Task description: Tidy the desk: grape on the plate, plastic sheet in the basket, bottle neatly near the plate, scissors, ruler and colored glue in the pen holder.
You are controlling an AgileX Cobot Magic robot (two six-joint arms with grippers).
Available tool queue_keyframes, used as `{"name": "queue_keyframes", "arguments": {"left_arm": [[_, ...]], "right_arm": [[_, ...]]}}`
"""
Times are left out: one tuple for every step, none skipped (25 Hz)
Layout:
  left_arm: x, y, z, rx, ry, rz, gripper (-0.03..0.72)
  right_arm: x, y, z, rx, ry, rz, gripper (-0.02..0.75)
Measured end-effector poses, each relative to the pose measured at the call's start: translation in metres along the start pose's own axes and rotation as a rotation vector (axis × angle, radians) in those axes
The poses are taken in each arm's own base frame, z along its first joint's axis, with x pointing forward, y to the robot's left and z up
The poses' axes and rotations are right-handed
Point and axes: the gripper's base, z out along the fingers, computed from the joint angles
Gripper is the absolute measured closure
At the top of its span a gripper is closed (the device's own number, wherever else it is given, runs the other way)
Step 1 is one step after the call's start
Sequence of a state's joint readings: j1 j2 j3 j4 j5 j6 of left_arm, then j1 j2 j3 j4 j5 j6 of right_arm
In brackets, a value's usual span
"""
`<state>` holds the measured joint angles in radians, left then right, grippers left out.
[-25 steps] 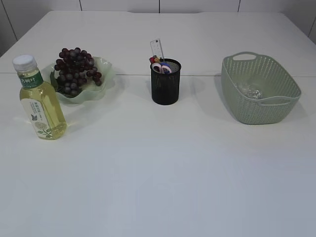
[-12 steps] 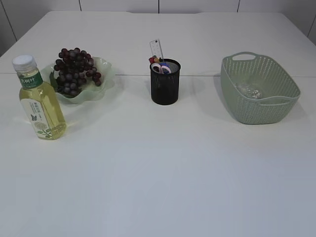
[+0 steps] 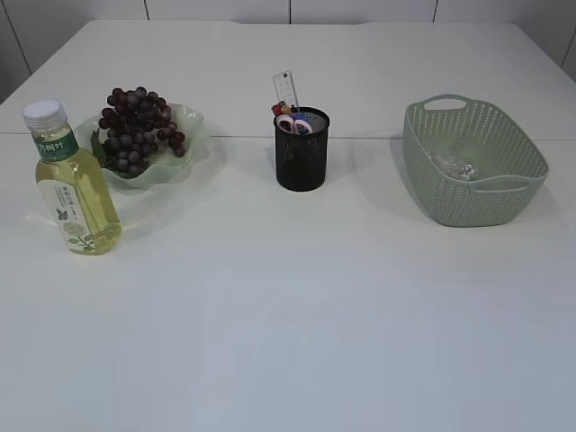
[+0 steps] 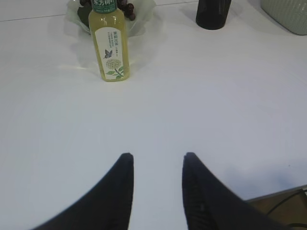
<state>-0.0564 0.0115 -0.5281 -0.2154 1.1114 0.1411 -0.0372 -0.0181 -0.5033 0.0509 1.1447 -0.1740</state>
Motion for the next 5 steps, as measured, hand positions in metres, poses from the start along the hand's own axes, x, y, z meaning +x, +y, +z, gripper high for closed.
{"name": "queue_keyframes", "arguments": {"left_arm": [[0.0, 0.0, 0.0, 0.0, 0.0, 0.0, 0.435], [0.0, 0.0, 0.0, 0.0, 0.0, 0.0, 0.435], [0.0, 0.0, 0.0, 0.0, 0.0, 0.0, 0.435], [0.0, 0.0, 0.0, 0.0, 0.0, 0.0, 0.435], [0.0, 0.0, 0.0, 0.0, 0.0, 0.0, 0.435]], "right_arm": [[0.0, 0.0, 0.0, 0.0, 0.0, 0.0, 0.321], [0.0, 0.0, 0.0, 0.0, 0.0, 0.0, 0.321], [0.0, 0.0, 0.0, 0.0, 0.0, 0.0, 0.321], [0.0, 0.0, 0.0, 0.0, 0.0, 0.0, 0.321], [0.0, 0.0, 0.0, 0.0, 0.0, 0.0, 0.321]]}}
